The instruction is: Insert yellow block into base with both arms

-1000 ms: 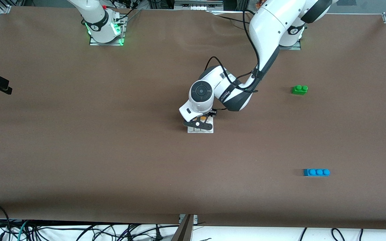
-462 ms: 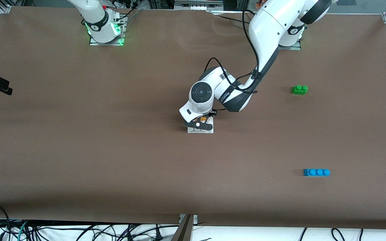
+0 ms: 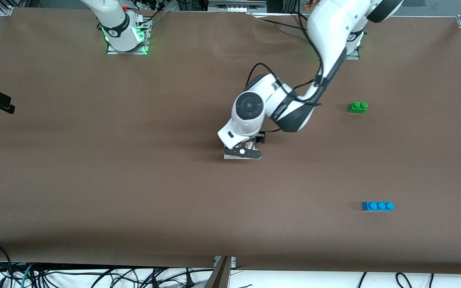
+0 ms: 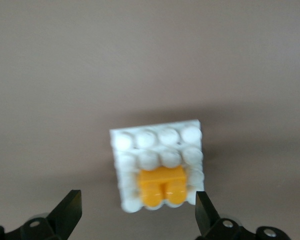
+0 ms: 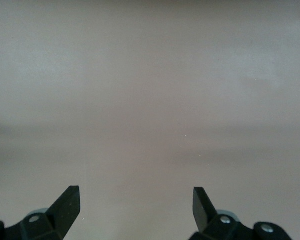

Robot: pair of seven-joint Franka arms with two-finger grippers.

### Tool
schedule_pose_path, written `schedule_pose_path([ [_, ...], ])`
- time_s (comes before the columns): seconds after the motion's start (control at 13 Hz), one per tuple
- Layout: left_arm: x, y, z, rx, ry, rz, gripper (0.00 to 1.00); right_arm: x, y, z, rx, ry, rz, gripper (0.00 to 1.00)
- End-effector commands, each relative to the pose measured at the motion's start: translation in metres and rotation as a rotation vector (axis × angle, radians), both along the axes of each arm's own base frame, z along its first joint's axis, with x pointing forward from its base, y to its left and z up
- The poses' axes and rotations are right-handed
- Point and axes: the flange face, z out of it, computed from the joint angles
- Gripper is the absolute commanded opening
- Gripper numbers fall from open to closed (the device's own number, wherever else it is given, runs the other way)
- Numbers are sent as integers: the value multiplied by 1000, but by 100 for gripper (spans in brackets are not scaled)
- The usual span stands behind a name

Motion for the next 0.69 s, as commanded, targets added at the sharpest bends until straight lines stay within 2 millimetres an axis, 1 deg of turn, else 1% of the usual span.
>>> schedule_pose_path([
  [0.0, 21, 78, 95, 25, -34, 99, 100, -3, -5, 2, -8, -4, 9, 100],
  [0.08, 31, 114, 117, 35, -35, 149, 100, -3, -8, 2, -9, -4, 6, 100],
  [0.15, 37, 146, 139, 46, -34, 191, 100, -3, -8, 2, -7, -4, 6, 100],
  [0.31, 38, 206, 180, 73, -23, 265, 100, -3, -5, 2, -7, -4, 9, 100],
  [0.38, 36, 236, 203, 82, -21, 258, 100, -3, -5, 2, -7, -6, 9, 100],
  [0.46, 30, 260, 219, 73, -2, 201, 100, -3, -5, 2, -7, -4, 9, 100],
  [0.54, 30, 286, 229, 51, 12, 143, 100, -3, -5, 2, -7, -4, 9, 100],
  [0.62, 27, 304, 235, 30, 14, 91, 100, -3, -5, 2, -7, -4, 9, 100],
])
